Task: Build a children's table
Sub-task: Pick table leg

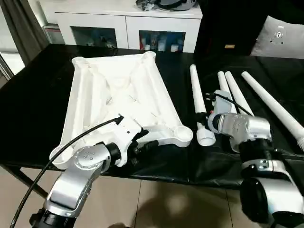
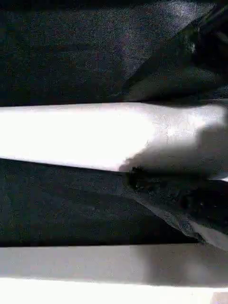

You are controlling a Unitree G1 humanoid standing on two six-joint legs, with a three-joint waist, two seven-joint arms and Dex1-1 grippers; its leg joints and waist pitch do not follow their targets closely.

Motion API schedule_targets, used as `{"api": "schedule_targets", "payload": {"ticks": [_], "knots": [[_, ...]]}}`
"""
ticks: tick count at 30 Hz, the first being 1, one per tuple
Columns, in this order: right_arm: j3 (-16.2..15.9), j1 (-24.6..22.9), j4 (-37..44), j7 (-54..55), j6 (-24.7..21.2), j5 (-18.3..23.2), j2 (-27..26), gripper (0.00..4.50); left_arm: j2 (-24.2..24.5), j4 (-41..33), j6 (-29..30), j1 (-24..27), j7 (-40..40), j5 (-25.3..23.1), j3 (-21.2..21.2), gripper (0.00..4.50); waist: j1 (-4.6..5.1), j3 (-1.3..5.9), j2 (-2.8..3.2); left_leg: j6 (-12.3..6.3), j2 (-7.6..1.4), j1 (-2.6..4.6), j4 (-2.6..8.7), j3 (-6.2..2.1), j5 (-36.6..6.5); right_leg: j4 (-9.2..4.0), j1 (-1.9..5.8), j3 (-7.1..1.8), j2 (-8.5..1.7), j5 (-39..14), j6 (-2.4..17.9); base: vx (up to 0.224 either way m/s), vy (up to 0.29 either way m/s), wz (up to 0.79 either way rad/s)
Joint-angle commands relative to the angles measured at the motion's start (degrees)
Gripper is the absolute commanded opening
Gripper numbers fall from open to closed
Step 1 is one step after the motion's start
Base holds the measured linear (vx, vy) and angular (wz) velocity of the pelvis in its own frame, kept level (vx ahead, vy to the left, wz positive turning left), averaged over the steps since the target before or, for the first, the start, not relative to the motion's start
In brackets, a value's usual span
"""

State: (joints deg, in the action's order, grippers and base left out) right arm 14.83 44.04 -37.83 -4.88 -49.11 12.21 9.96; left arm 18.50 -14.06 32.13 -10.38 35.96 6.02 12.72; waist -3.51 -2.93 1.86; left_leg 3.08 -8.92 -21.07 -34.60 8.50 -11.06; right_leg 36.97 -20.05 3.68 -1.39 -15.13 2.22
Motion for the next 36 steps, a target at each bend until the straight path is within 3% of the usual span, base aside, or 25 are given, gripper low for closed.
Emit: {"api": "schedule_targets", "payload": {"ticks": [1,4,6,7,9,10,13,15,17,18,20,21,24,27,30,36], "knots": [[1.2,-2.2,1.8,0.7,1.7,1.2,-0.7,1.86,0.2,0.9,-1.1,-1.1,-0.5,-0.3,-0.3,2.32,-0.27,3.11,-0.12,-1.54,-4.27,0.23,3.71,-1.16,-4.5,-4.71,2.22,-4.01,-7.22,1.5,11.5,0.0,0.0,0.0],[-0.6,-3.7,5.3,0.4,4.7,-0.2,-0.6,1.85,-1.1,2.1,-2.2,-2.5,-2.2,-0.2,-1.8,2.32,-0.26,3.24,0.07,-1.39,-4.33,0.26,3.7,-1.24,-4.1,-4.67,2.22,-3.91,-7.11,2.3,11.2,0.0,0.0,0.0],[-2.6,-5.6,8.8,-0.1,13.1,-2.4,-0.8,1.85,-2.5,3.1,-2.9,-4.1,-4.3,0.3,-3.7,2.32,-0.44,3.28,0.25,-1.34,-4.37,0.1,3.58,-1.2,-3.8,-4.66,2.16,-3.93,-7.31,3.1,11.2,0.0,0.0,0.0],[-1.6,-5.6,10.1,-0.2,12.8,-1.4,-1.2,1.85,-3.3,3.4,-2.6,-4.8,-5.2,0.7,-4.5,2.32,-0.4,3.46,0.0,-1.48,-4.23,0.13,3.49,-1.21,-3.1,-4.47,2.4,-3.98,-7.25,4.5,11.3,0.0,0.0,0.0],[-0.5,-5.7,11.9,-1.6,13.9,0.1,-1.4,1.85,-4.8,4.8,-2.9,-6.7,-7.9,0.6,-6.1,2.32,-0.41,3.53,0.23,-2.32,-4.18,0.06,3.45,-1.34,-2.1,-4.25,2.48,-3.91,-7.08,6.4,11.6,0.0,0.0,0.0],[0.7,-5.9,13.0,-4.1,14.5,2.3,-1.6,1.85,-6.3,6.1,-2.9,-8.5,-9.1,1.9,-7.7,2.48,-0.43,3.54,0.7,-2.71,-4.13,-0.04,3.3,-1.33,-2.1,-4.17,2.53,-3.92,-7.14,7.2,11.8,0.0,0.0,0.0],[2.6,-6.9,14.9,-9.2,16.3,6.1,-1.9,1.84,-8.5,7.5,-3.2,-11.3,-10.2,4.2,-10.0,2.64,-0.6,3.76,0.32,-4.07,-4.02,-0.35,3.07,-1.3,-0.9,-3.92,2.78,-3.9,-7.1,10.9,11.9,0.0,0.0,0.0],[4.9,-8.7,18.5,-16.7,17.7,11.9,-2.6,1.84,-11.7,8.4,-4.0,-15.1,-12.0,7.9,-13.2,2.95,-1.13,4.46,0.23,-6.4,-4.11,-0.7,2.43,-1.38,2.4,-3.06,2.99,-3.86,-7.12,18.1,12.0,0.0,0.0,0.0],[4.9,-9.9,21.1,-20.8,17.0,14.9,-2.5,1.84,-13.7,9.0,-2.9,-17.2,-13.0,10.8,-15.3,3.05,-1.38,4.46,0.04,-8.44,-4.23,-1.0,2.38,-1.5,4.4,-2.65,2.68,-3.53,-7.01,21.7,12.3,0.0,0.0,0.0],[4.9,-10.2,21.9,-22.0,16.8,15.8,-2.5,1.84,-14.4,9.2,-2.5,-17.8,-13.3,11.8,-15.9,3.09,-1.7,4.48,0.07,-9.08,-4.24,-0.79,2.15,-1.37,4.1,-2.79,2.49,-3.49,-7.09,21.4,12.5,0.0,0.0,0.0],[4.1,-12.4,26.0,-29.2,15.1,20.6,-2.0,1.84,-18.2,10.4,1.3,-21.7,-14.4,18.5,-19.9,3.14,-2.13,4.45,0.02,-9.62,-4.29,-0.91,2.04,-1.3,3.6,-2.7,2.63,-3.46,-7.22,20.9,13.0,0.0,0.0,0.0],[3.6,-13.4,27.5,-32.6,14.4,22.5,-1.6,1.84,-20.2,11.6,4.1,-23.9,-14.4,22.5,-22.0,3.4,-2.53,4.45,0.0,-9.92,-4.41,-0.88,1.92,-1.31,3.2,-2.8,2.48,-3.39,-7.26,20.3,13.4,0.0,0.0,0.0],[2.8,-14.6,28.5,-36.2,13.9,24.2,-1.6,1.84,-22.4,13.5,7.8,-26.0,-14.7,26.7,-23.7,3.52,-2.89,4.22,0.08,-10.41,-4.83,-0.86,2.02,-1.56,2.8,-2.99,2.08,-3.33,-7.44,16.4,13.8,0.0,0.0,0.0],[2.7,-16.0,30.7,-39.6,12.3,27.9,-2.0,1.84,-24.1,14.5,9.3,-27.0,-14.9,29.5,-24.0,3.53,-3.44,4.11,-0.04,-9.88,-4.8,-0.86,2.09,-1.53,1.7,-3.49,2.1,-3.43,-7.58,12.1,13.7,0.0,0.0,0.0],[1.1,-18.2,35.2,-42.5,9.8,31.4,-2.3,1.84,-25.4,13.8,10.4,-26.8,-13.8,31.0,-22.9,3.53,-3.61,4.22,-0.2,-10.04,-4.99,-0.85,2.11,-1.67,2.1,-3.51,2.06,-3.45,-7.7,11.3,13.0,0.0,0.0,0.0],[-0.4,-19.7,37.1,-44.6,8.5,32.8,-1.9,1.84,-26.1,12.5,12.1,-26.9,-13.8,33.9,-23.8,3.53,-3.75,3.97,-0.16,-8.43,-4.87,-0.93,2.32,-1.62,0.7,-4.01,1.94,-3.48,-7.77,7.5,12.3,0.0,0.0,0.0]]}}
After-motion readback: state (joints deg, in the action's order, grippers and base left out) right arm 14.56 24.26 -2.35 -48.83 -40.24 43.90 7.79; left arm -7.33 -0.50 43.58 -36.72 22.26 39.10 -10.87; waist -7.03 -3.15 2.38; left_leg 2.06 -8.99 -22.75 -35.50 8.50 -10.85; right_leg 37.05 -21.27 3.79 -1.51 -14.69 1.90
